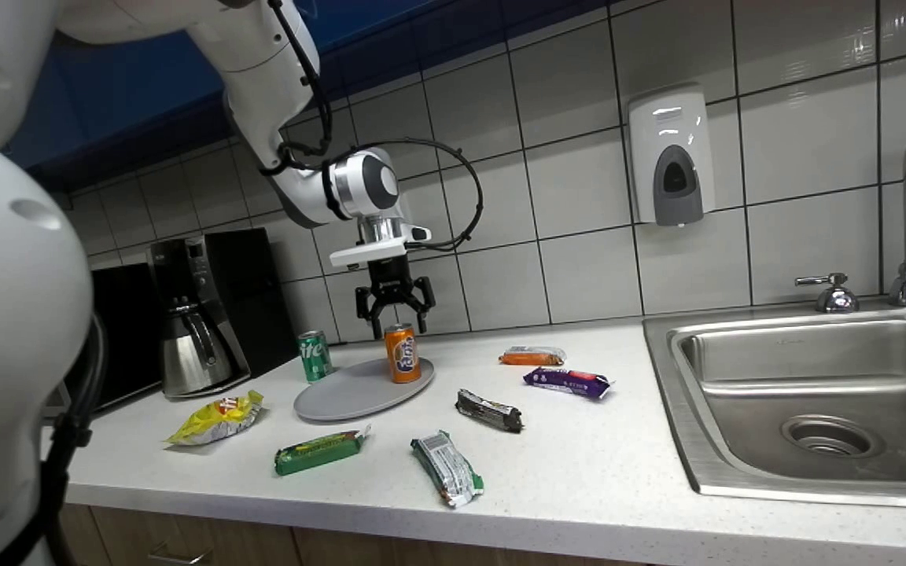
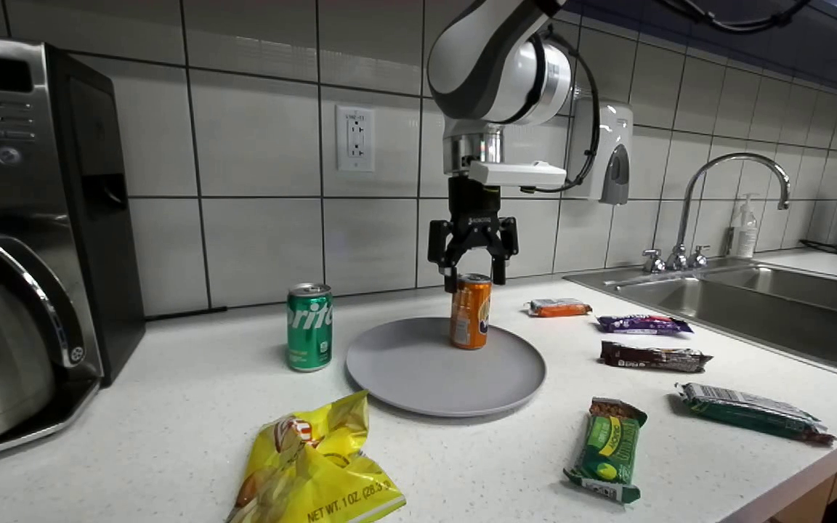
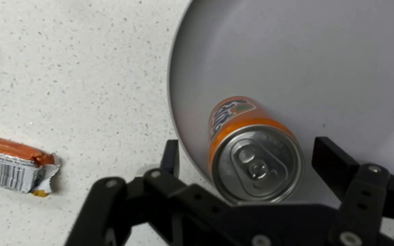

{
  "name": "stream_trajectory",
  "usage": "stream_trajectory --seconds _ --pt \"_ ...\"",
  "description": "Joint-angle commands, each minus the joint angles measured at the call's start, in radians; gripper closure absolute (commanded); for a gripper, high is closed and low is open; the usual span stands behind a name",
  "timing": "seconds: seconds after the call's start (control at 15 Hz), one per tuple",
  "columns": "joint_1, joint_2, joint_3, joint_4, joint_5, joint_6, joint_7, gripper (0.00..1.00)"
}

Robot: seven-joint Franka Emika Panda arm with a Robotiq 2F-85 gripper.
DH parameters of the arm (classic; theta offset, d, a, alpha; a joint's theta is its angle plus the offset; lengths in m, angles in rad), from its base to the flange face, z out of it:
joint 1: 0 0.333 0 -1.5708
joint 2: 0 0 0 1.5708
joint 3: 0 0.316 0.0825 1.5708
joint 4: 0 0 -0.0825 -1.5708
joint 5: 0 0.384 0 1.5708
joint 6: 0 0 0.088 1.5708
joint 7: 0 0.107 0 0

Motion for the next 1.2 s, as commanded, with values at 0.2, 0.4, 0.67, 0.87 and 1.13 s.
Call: stream_trajectory --seconds 0.2,0.4,0.67,0.87,1.13 --pt "-0.013 0.012 0.015 0.023 0.007 -0.004 -0.031 0.35" --pt "-0.013 0.012 0.016 0.023 0.007 -0.005 -0.038 0.58" --pt "-0.014 0.0 0.021 0.017 0.01 -0.003 -0.05 0.62" --pt "-0.013 -0.013 0.031 0.028 0.013 -0.008 -0.062 0.62" --pt "-0.014 -0.006 0.038 0.079 0.015 -0.021 -0.073 0.62"
